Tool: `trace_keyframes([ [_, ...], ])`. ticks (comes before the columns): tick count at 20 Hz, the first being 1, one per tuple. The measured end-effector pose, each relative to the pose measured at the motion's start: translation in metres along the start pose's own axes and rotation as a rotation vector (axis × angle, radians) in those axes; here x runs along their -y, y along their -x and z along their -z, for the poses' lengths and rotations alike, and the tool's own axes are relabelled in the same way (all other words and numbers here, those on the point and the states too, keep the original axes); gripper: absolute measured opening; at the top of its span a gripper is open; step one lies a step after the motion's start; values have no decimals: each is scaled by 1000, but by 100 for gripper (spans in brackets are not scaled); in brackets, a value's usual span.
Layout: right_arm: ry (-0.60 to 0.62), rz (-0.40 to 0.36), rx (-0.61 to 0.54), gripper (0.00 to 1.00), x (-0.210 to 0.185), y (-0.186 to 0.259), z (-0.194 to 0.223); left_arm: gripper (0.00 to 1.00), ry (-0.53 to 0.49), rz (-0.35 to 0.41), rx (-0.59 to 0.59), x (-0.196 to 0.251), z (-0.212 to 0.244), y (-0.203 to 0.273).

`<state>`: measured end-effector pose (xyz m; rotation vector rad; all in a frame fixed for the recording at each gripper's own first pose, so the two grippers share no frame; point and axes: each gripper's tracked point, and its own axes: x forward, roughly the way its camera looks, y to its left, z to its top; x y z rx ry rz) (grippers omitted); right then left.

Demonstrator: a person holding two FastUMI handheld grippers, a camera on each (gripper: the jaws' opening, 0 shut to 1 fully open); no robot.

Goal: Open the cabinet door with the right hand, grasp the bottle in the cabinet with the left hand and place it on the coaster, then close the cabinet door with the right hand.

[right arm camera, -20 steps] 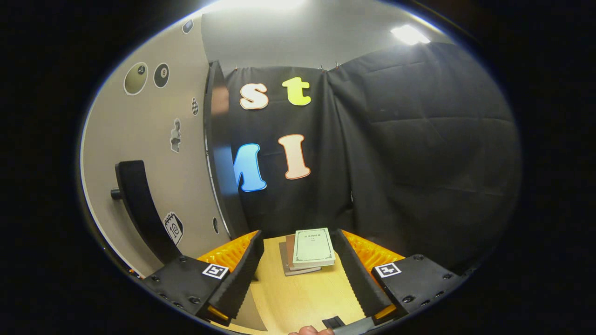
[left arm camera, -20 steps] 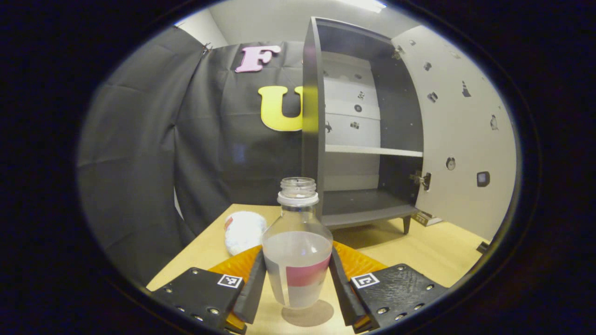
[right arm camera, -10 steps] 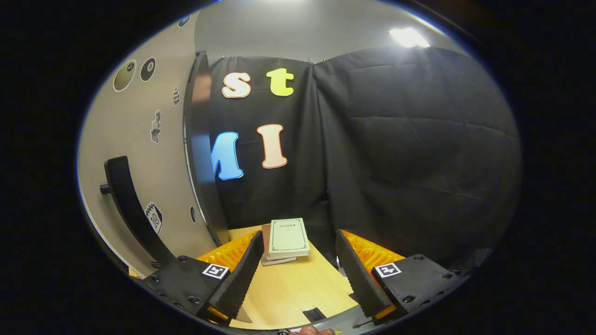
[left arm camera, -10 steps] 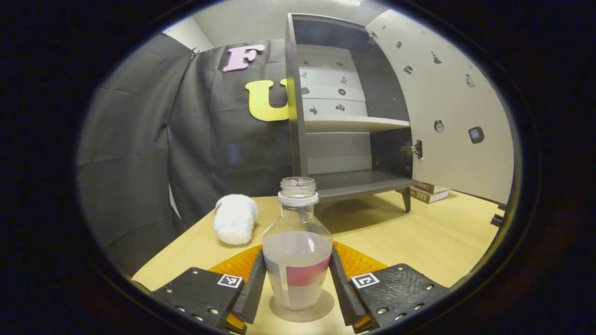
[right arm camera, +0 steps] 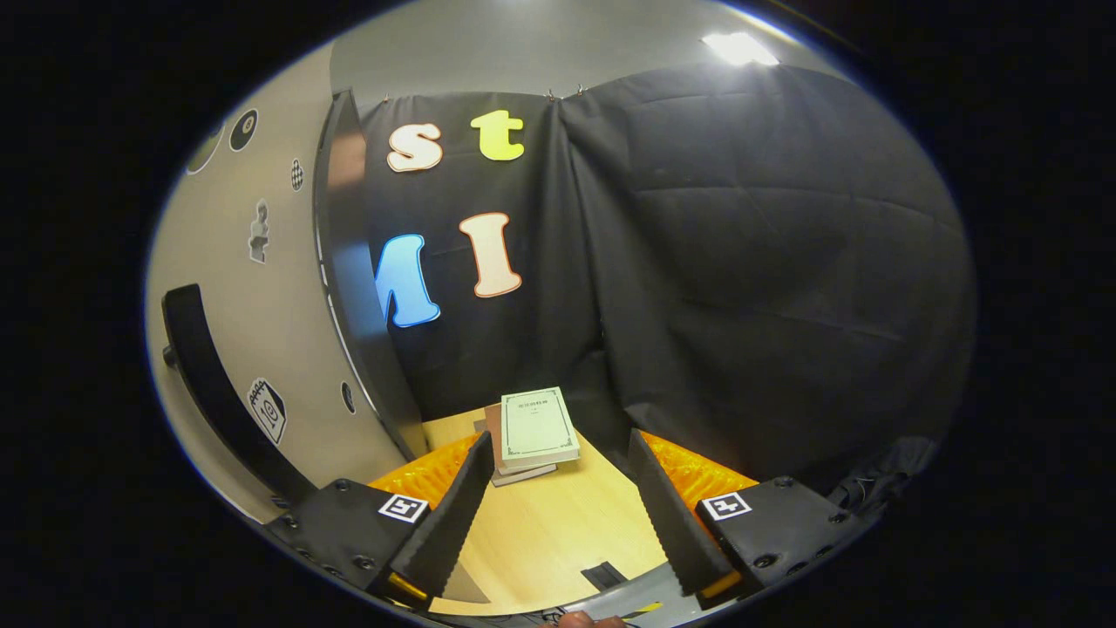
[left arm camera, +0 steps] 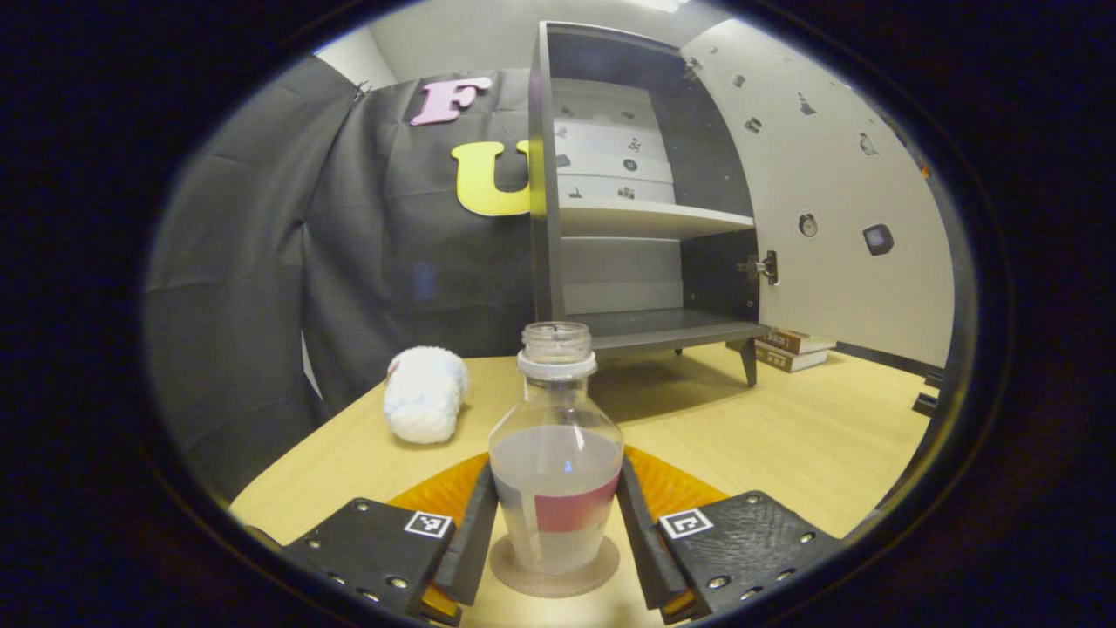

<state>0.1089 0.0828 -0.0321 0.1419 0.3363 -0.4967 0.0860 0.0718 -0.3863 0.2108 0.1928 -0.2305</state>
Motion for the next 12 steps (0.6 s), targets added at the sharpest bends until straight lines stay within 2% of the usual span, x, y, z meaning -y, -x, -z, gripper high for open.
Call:
trace_keyframes([
  [1, 3, 13, 1, 98, 4, 1, 0, 72, -1, 4, 2, 0, -1, 1],
  [2, -5, 23, 3, 92, 7, 2, 0, 72, 0, 5, -4, -1, -1, 3],
  [3, -16, 29, 1, 93, 7, 1, 2, 72, 4, 6, -6, -3, 0, 3],
  [4, -29, 36, -4, 98, 7, 1, 3, 73, 9, 8, -9, -4, -1, 3],
  [6, -58, 45, -11, 98, 7, 3, 5, 74, 20, 4, -16, -7, 0, 4],
  [7, -75, 45, -13, 92, 6, 5, 7, 73, 22, 2, -16, -7, 0, 3],
  [8, -86, 41, -16, 98, 5, 6, 8, 71, 24, 1, -25, -6, 0, 1],
  [10, -93, 43, -23, 98, 6, 7, 11, 77, 14, -12, -33, -12, 0, 4],
  [11, -108, 40, -30, 98, 6, 9, 13, 84, 10, -16, -34, -14, -1, 5],
  [12, -134, 33, -37, 98, 4, 11, 14, 84, 8, -14, -25, -14, -6, 7],
])
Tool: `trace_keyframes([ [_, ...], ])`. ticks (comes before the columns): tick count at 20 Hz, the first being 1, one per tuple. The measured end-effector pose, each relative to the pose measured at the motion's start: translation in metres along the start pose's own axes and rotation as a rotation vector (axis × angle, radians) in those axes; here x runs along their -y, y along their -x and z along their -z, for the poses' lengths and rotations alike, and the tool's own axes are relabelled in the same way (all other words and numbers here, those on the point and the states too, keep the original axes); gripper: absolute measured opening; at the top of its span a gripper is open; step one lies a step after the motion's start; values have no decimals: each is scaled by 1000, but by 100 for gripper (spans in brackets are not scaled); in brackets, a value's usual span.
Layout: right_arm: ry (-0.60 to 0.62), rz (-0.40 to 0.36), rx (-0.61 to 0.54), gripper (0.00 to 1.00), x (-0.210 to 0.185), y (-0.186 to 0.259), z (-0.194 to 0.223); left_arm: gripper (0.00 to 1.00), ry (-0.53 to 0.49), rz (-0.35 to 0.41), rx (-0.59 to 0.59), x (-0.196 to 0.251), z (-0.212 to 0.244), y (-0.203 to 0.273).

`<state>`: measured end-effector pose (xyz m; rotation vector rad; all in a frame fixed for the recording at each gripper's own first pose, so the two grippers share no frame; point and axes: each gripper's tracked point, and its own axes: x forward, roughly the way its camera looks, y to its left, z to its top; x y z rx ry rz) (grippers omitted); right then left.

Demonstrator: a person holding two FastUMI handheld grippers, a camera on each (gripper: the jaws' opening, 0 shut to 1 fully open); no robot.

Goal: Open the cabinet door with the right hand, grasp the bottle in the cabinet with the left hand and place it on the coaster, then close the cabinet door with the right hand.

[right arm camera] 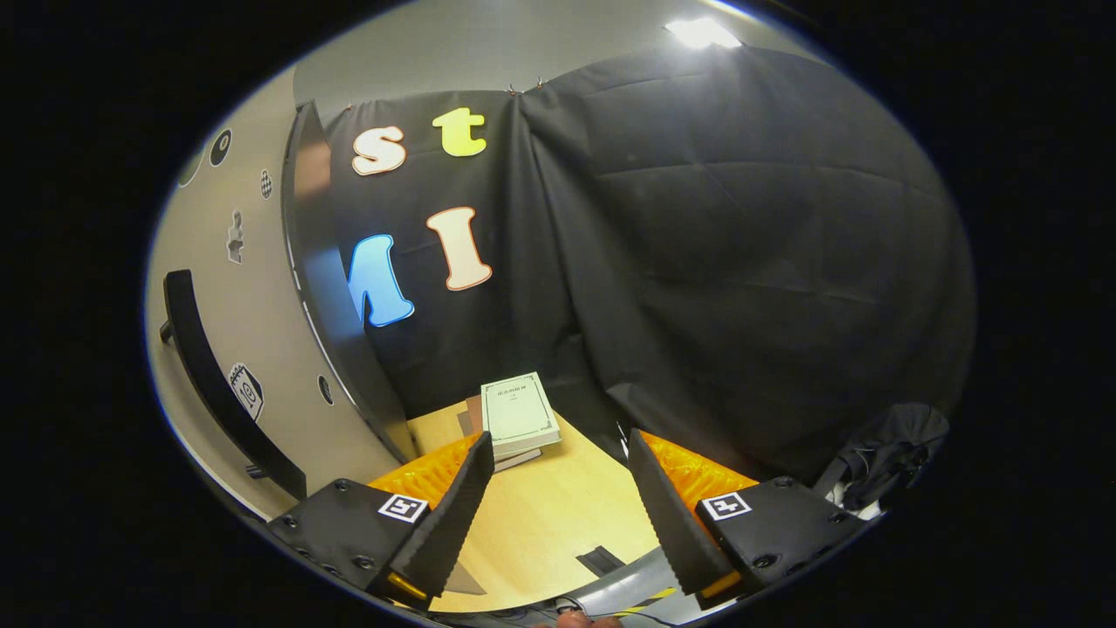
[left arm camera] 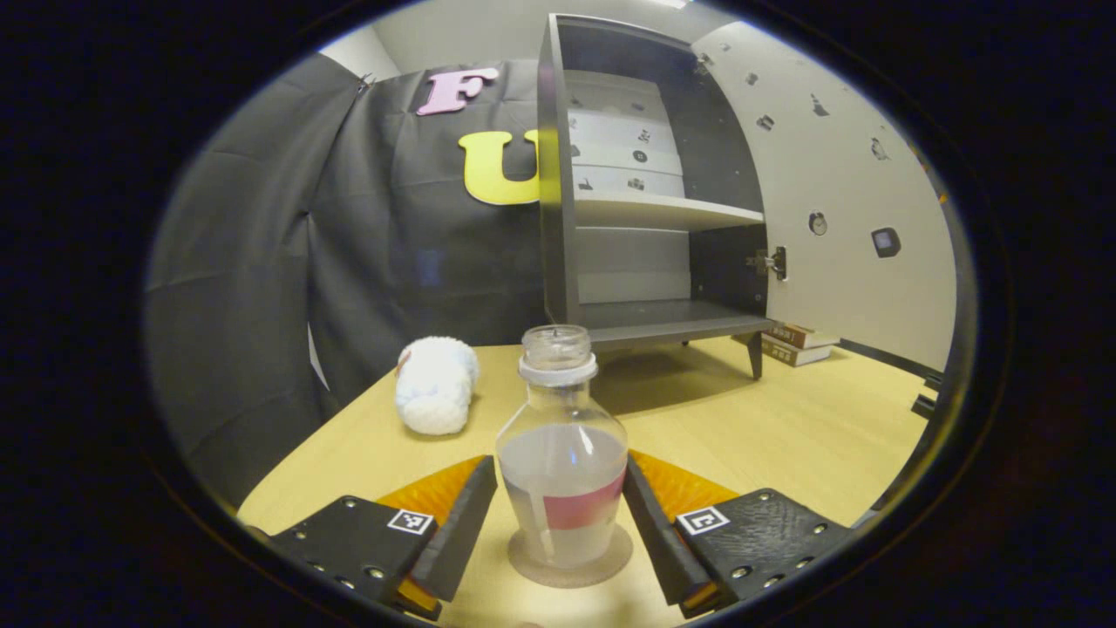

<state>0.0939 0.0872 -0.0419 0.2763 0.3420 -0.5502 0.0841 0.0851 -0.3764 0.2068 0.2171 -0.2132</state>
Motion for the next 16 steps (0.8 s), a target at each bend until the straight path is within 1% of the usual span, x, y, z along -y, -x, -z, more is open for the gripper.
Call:
trace_keyframes([
  [2, -36, 4, -2, 98, -4, 1, 1, 84, -4, 2, 20, -1, -14, 6],
  [3, -35, 10, 0, 98, -3, 1, 2, 84, -4, 3, 31, 0, -22, 11],
  [5, -4, 18, 8, 98, 4, 1, 4, 84, 2, 8, 53, 4, -41, 18],
  [9, 25, -2, 17, 98, 6, 3, 6, 84, 6, -9, 122, 1, -90, 41],
  [10, 34, -9, 19, 98, 4, 3, 6, 85, 7, -19, 134, -2, -103, 49],
  [11, 50, -17, 30, 98, 4, 2, 4, 86, 7, -34, 150, -5, -114, 58],
  [13, 111, -37, 73, 98, 5, -3, -4, 83, 14, -64, 188, -12, -144, 76],
  [14, 145, -48, 95, 98, 6, -7, -10, 85, 23, -73, 197, -15, -157, 84],
  [16, 187, -78, 127, 98, 6, -13, -16, 84, 36, -89, 204, -15, -179, 98],
])
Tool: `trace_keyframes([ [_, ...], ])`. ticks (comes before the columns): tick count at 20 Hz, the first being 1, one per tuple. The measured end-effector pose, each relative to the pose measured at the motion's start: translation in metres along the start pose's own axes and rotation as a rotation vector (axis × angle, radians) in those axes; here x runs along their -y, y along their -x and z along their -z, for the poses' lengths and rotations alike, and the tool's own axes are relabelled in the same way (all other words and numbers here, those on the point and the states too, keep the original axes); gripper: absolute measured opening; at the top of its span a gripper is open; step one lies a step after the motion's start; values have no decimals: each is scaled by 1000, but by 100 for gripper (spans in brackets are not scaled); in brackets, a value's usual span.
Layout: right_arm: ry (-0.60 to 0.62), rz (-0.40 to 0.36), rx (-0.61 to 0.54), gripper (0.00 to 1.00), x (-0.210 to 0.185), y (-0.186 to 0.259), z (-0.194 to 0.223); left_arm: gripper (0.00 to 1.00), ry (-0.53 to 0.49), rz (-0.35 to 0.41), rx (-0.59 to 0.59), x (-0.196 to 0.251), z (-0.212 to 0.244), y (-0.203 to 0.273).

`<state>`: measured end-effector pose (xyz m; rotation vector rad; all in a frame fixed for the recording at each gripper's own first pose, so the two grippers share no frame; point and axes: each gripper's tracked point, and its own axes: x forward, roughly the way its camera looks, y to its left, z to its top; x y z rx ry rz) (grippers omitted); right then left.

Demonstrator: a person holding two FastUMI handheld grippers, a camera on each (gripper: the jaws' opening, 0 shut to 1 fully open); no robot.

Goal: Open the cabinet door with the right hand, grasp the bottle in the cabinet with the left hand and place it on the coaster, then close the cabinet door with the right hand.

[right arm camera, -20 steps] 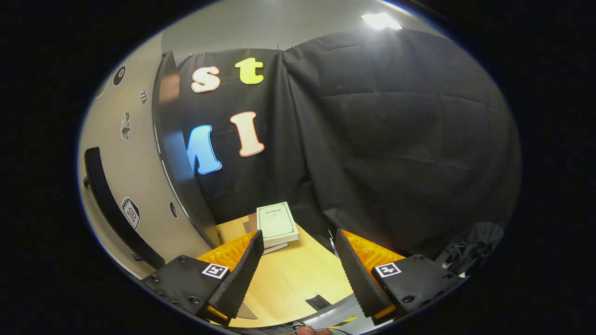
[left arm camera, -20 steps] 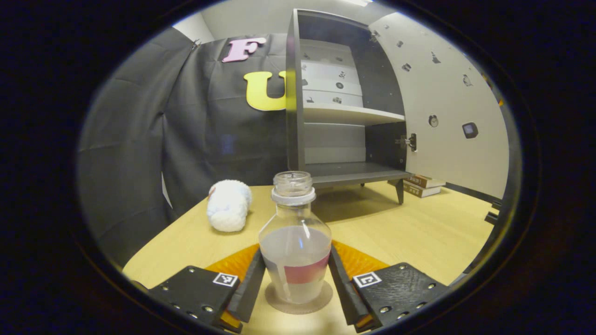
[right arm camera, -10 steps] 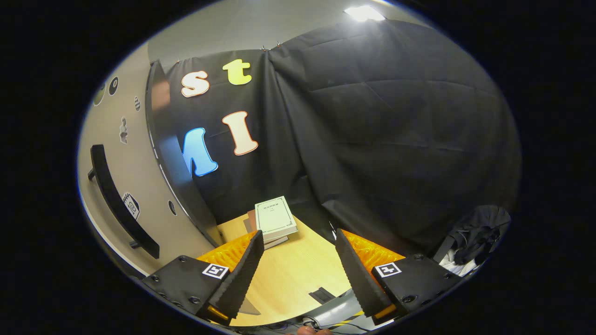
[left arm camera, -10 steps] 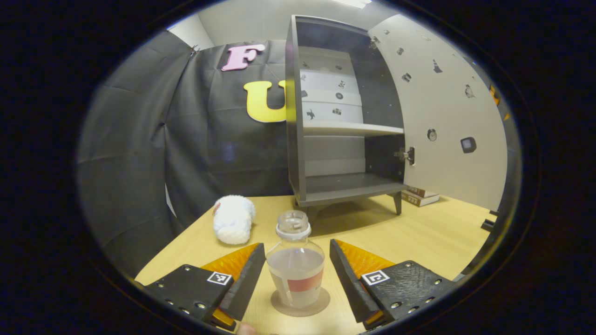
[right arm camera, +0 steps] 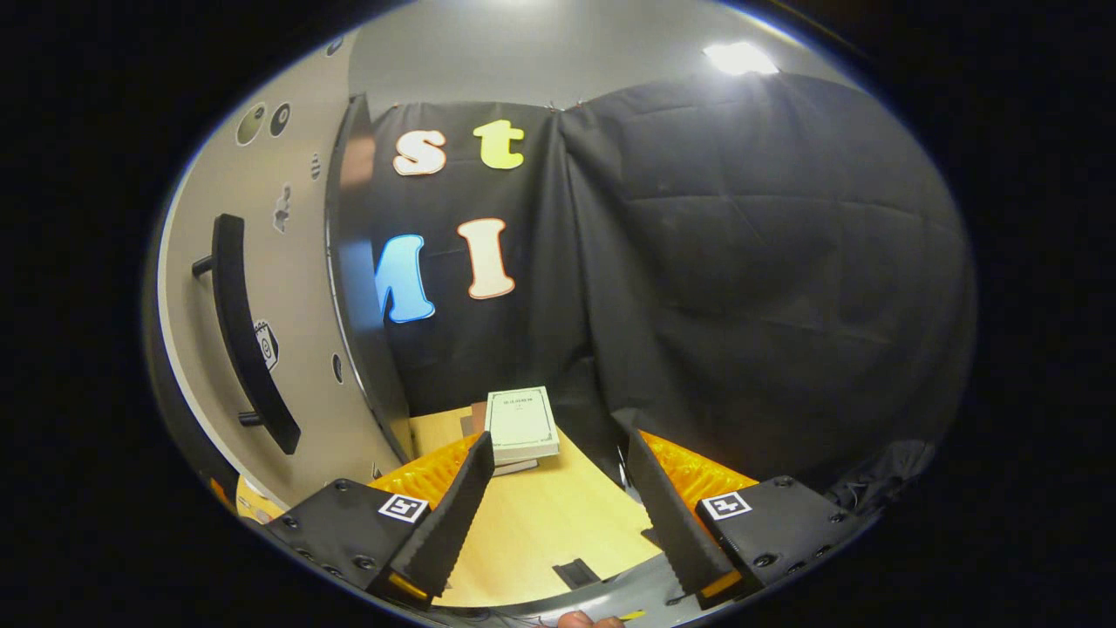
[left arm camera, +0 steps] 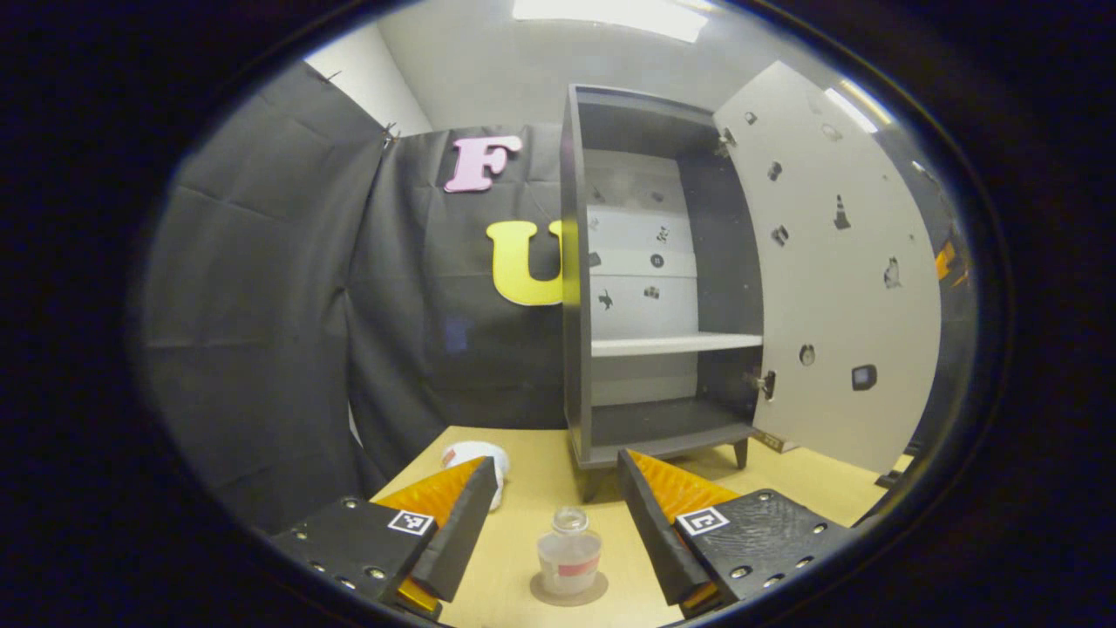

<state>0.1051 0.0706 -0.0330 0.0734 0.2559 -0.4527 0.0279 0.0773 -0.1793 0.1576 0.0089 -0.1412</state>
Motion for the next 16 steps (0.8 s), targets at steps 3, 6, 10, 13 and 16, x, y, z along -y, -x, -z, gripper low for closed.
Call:
trace_keyframes([
  [3, 9, -65, 33, 93, -9, -6, -8, 84, -15, -60, 5, -1, -28, 11],
  [6, -3, -133, 49, 93, -18, -7, -13, 85, -44, -104, 19, 13, -53, 22],
  [10, 28, -201, 91, 98, -22, -12, -24, 84, -14, -88, 81, 56, -86, 30],
  [13, 52, -305, 108, 98, -33, -8, -30, 90, 7, -86, 94, 86, -102, 40],
  [16, 74, -411, 133, 98, -49, -6, -39, 89, 7, -104, 58, 112, -109, 50],
])
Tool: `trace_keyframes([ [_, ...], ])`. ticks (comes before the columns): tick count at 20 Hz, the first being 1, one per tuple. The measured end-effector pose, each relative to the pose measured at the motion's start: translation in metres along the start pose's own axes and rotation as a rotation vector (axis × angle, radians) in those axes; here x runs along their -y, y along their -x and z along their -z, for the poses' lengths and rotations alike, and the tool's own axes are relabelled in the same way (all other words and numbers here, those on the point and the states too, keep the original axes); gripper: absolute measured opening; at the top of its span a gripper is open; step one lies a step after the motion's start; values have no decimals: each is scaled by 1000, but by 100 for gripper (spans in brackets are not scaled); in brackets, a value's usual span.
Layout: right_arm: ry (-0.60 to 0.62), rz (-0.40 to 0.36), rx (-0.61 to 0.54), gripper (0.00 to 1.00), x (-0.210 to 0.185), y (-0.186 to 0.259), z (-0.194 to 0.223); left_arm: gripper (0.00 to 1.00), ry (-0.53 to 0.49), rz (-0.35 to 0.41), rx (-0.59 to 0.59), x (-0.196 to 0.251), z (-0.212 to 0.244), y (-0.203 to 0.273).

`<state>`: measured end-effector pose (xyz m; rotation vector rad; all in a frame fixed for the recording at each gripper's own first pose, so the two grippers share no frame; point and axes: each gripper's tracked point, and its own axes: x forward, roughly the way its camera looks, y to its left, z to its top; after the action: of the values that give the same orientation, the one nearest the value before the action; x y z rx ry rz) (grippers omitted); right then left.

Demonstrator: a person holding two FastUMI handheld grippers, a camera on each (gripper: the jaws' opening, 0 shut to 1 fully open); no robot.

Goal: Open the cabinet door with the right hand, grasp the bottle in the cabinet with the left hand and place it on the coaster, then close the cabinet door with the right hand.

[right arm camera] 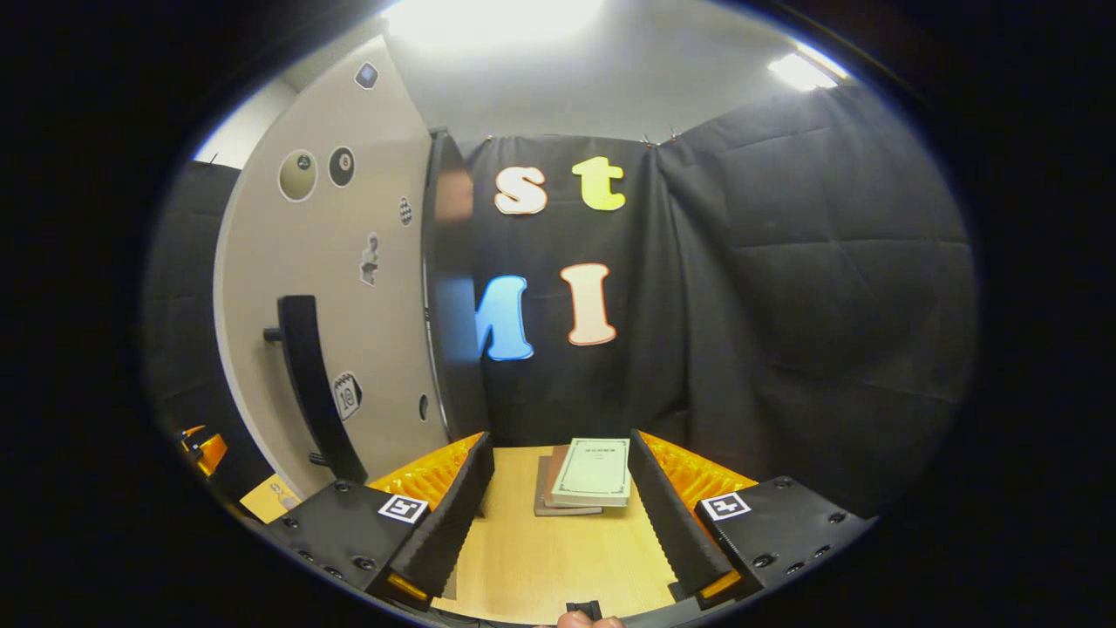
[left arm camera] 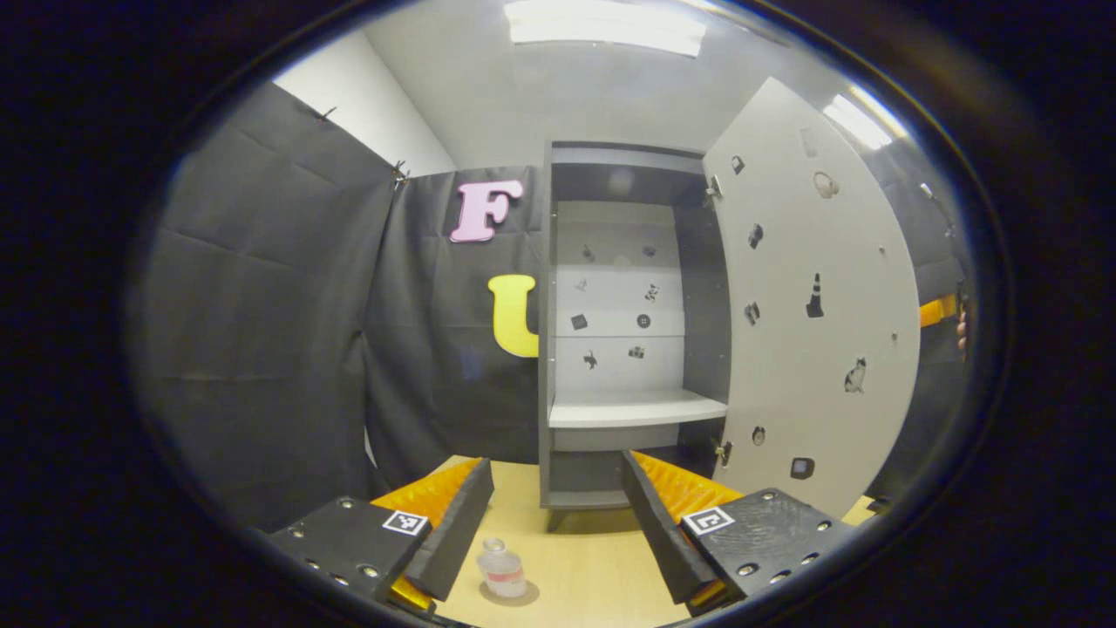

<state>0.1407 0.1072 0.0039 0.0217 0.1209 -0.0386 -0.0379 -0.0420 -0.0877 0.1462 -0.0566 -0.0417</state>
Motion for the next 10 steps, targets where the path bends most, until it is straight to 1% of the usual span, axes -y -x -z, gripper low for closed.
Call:
trace_keyframes([
  [1, 4, -35, 10, 98, -4, -2, -3, 89, -5, -8, -9, 7, -4, 4],
  [2, 6, -70, 23, 93, -10, -3, -7, 89, -12, -18, -9, 13, -12, 9],
  [4, 8, -128, 52, 93, -21, -6, -15, 89, -24, -31, -17, 23, -27, 15],
  [5, 13, -146, 64, 98, -24, -7, -17, 89, -29, -32, -23, 28, -33, 17],
  [6, 15, -160, 72, 93, -26, -8, -19, 89, -28, -35, -36, 32, -39, 18],
  [7, 17, -172, 70, 98, -28, -8, -18, 89, -16, -33, -48, 35, -42, 18],
  [9, 18, -186, 65, 98, -33, -6, -18, 90, 22, -3, -103, 44, -40, 12],
  [10, 11, -191, 64, 98, -35, -4, -18, 89, 33, 8, -107, 45, -43, 10],
])
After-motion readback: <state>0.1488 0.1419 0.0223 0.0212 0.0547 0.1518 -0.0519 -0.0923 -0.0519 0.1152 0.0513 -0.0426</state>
